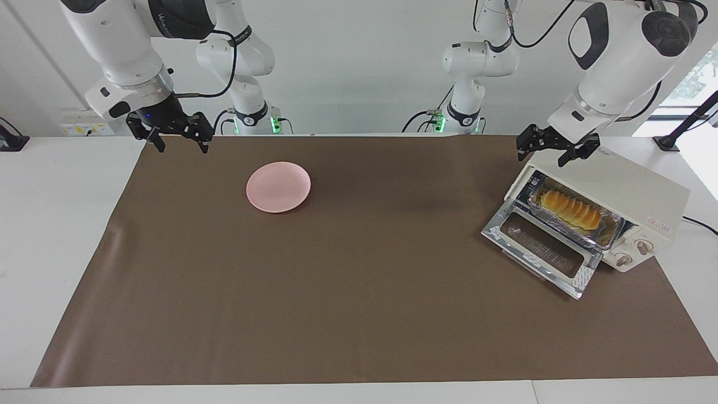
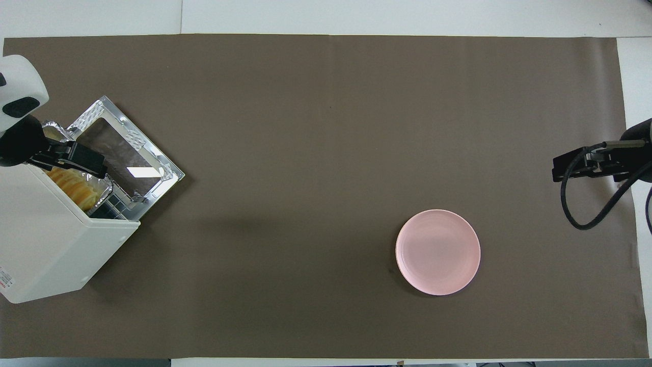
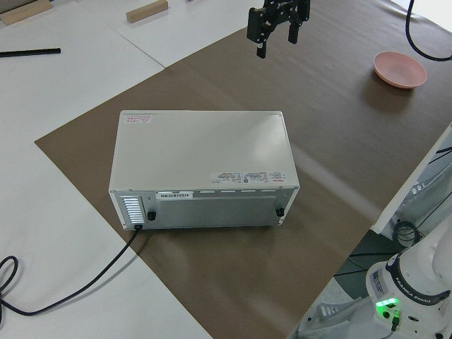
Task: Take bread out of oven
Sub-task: 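Reach the left gripper into the toaster oven toward the foil tray, then grasp the foil tray edge inside the oven with the left gripper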
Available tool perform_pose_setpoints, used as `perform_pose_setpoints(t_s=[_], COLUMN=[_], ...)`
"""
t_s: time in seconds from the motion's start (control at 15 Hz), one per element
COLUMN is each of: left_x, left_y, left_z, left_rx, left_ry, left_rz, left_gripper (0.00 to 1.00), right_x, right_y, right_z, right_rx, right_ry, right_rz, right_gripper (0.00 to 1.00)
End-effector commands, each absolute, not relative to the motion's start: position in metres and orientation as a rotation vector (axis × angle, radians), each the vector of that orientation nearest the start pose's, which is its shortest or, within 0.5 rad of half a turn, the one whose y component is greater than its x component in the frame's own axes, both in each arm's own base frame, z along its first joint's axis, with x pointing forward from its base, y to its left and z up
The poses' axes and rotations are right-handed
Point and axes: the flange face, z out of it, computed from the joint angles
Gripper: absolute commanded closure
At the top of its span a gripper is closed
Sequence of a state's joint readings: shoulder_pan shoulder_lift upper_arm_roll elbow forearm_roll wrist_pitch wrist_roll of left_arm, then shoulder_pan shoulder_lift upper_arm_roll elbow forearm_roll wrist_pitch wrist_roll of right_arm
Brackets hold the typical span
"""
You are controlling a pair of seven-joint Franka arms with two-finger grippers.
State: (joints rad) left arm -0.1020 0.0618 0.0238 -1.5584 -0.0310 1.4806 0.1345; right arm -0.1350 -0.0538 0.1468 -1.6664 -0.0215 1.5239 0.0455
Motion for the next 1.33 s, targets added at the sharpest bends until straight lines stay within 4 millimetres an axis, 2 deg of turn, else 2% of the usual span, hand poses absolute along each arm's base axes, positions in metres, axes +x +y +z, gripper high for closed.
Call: perform_pose_setpoints(t_s=[0.0,0.07,0.33,0.47,0.53,0.67,0.87,0.93,1.07,1.13,1.27], left_x=[0.563,0.576,0.648,0.663,0.668,0.672,0.667,0.664,0.657,0.653,0.642], left_y=[-0.044,-0.050,-0.051,-0.042,-0.036,-0.036,-0.022,-0.014,0.016,0.022,0.022], left_z=[0.584,0.568,0.537,0.526,0.523,0.496,0.475,0.469,0.456,0.452,0.439], left_rx=[-3.145,-3.139,-3.084,-3.028,-3.017,-2.980,-2.862,-2.841,-2.797,-2.791,-2.794], left_ry=[0.254,0.251,0.061,-0.019,-0.136,-0.362,-0.777,-0.858,-0.913,-0.922,-0.917], left_rz=[0.191,0.234,0.279,0.232,0.181,0.170,0.110,0.078,0.029,0.021,0.022], left_gripper=[0.00,0.00,0.00,0.00,0.00,0.00,0.00,0.00,0.00,0.00,0.00], right_x=[0.524,0.524,0.524,0.524,0.524,0.524,0.524,0.524,0.524,0.524,0.524], right_y=[0.005,0.005,0.005,0.005,0.005,0.005,0.005,0.005,0.005,0.005,0.005], right_z=[0.605,0.605,0.605,0.605,0.605,0.605,0.605,0.605,0.605,0.605,0.605], right_rx=[-3.156,-3.156,-3.156,-3.156,-3.156,-3.156,-3.156,-3.156,-3.156,-3.156,-3.156], right_ry=[0.043,0.043,0.043,0.043,0.043,0.043,0.043,0.043,0.043,0.043,0.043], right_rz=[0.153,0.153,0.153,0.153,0.153,0.153,0.153,0.153,0.153,0.153,0.153], right_gripper=[0.00,0.00,0.00,0.00,0.00,0.00,0.00,0.00,0.00,0.00,0.00])
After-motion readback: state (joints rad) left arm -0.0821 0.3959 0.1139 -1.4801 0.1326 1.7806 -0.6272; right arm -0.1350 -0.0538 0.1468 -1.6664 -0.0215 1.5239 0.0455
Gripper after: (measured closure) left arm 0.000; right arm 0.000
